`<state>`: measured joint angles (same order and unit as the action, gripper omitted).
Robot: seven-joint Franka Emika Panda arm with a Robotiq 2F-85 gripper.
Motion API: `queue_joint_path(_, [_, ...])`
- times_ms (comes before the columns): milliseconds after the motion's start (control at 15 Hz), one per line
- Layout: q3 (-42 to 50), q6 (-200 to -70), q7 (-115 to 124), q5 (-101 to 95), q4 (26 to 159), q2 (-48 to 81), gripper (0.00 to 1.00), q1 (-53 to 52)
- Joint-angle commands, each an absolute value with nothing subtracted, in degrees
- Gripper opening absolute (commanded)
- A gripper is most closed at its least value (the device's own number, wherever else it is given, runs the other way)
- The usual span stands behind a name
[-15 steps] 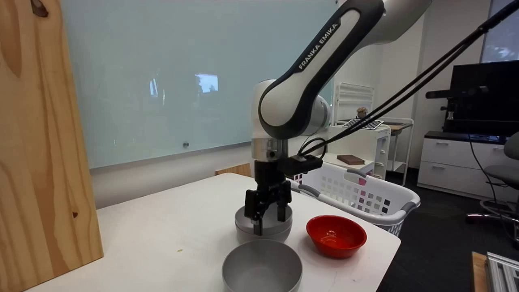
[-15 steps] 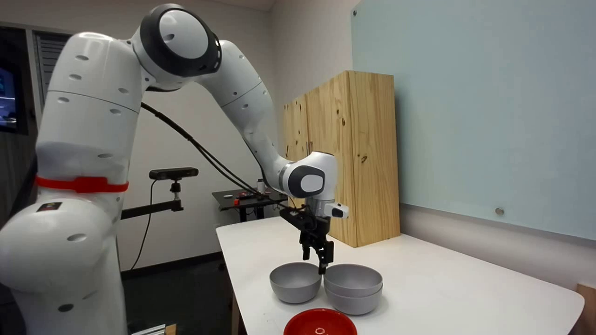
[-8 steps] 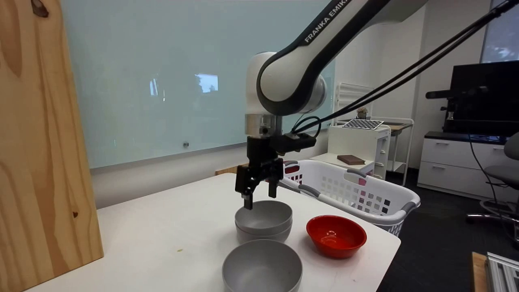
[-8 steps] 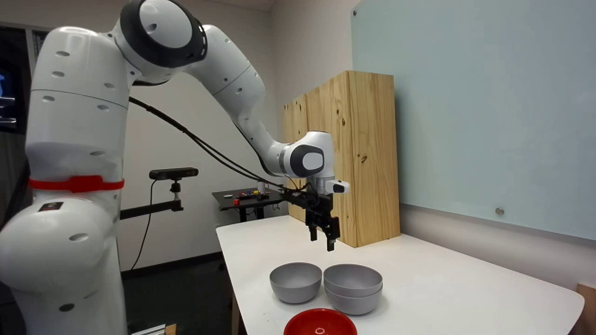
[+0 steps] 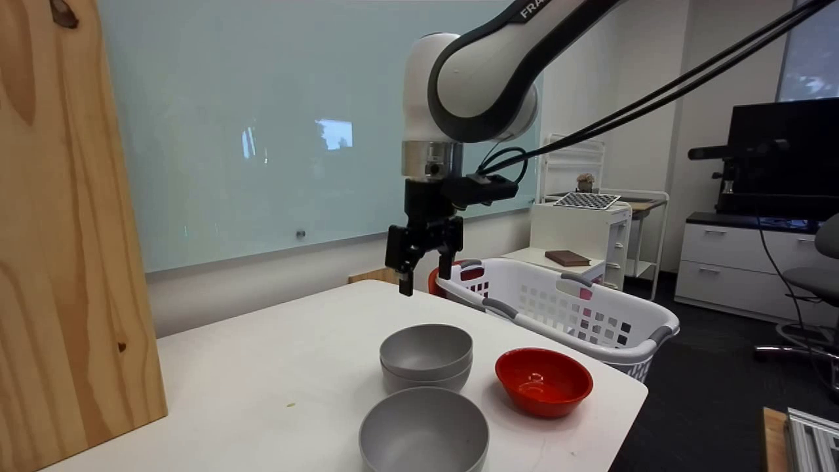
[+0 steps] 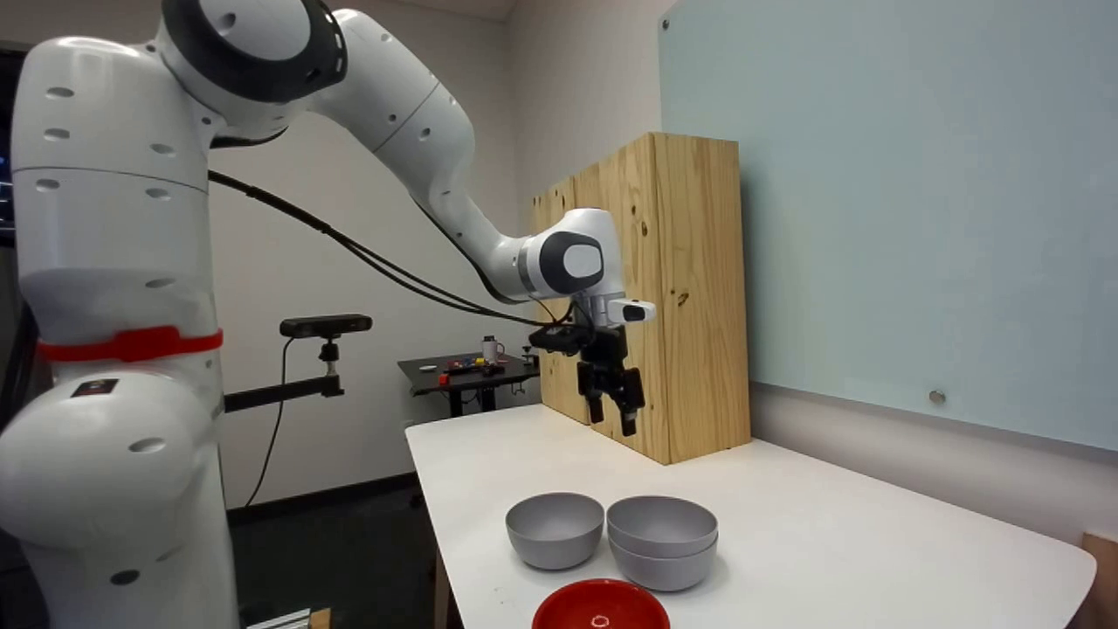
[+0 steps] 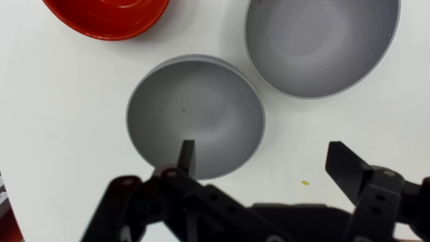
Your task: Unstack the grey bowls.
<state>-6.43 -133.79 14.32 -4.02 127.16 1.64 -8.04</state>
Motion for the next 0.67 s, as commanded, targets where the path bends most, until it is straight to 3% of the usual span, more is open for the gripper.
queue_joint_path(0, [-6.49, -131.93, 15.5, -4.28, 128.89, -0.43, 1.0, -7.61])
queue_joint_path(600, [-6.65, -131.87, 14.32, -3.97, 127.29, -0.02, 1.0, -7.49])
